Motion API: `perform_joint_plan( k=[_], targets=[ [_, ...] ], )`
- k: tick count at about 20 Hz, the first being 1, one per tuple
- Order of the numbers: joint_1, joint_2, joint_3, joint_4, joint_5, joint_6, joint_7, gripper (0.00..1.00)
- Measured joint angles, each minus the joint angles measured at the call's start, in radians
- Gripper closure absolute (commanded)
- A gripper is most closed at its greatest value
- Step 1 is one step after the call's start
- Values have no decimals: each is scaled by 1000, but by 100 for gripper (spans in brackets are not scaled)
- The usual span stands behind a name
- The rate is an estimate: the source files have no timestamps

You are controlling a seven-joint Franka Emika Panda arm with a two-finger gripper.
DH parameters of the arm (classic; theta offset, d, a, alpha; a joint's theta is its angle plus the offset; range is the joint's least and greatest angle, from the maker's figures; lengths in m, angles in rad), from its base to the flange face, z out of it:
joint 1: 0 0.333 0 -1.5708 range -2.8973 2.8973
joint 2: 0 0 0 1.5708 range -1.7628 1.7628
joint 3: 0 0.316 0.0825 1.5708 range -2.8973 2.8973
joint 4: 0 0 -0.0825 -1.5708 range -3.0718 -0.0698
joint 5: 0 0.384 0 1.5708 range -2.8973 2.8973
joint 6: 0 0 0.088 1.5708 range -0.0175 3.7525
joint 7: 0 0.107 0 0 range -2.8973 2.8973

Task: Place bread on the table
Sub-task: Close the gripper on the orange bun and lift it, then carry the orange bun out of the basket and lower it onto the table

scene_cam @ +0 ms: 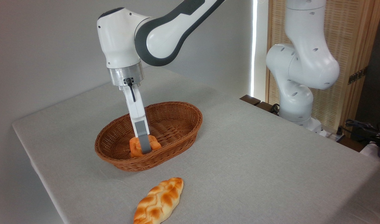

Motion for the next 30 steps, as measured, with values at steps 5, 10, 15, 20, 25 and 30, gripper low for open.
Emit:
perform_joint_plan(
  k=[5, 10, 15, 20, 25, 30],
  targets=[
    [1, 0, 0, 0, 1, 0, 0, 72],
    [2, -14, 0, 18, 1, -23, -2, 71],
    [4, -40, 11, 144, 1, -295, 0, 68],
    [5, -63, 68, 200, 39, -395, 65, 66],
    [12, -77, 153, 149, 165, -391, 101, 63],
    [14, -80, 181, 47, 233, -379, 106, 48]
  ],
)
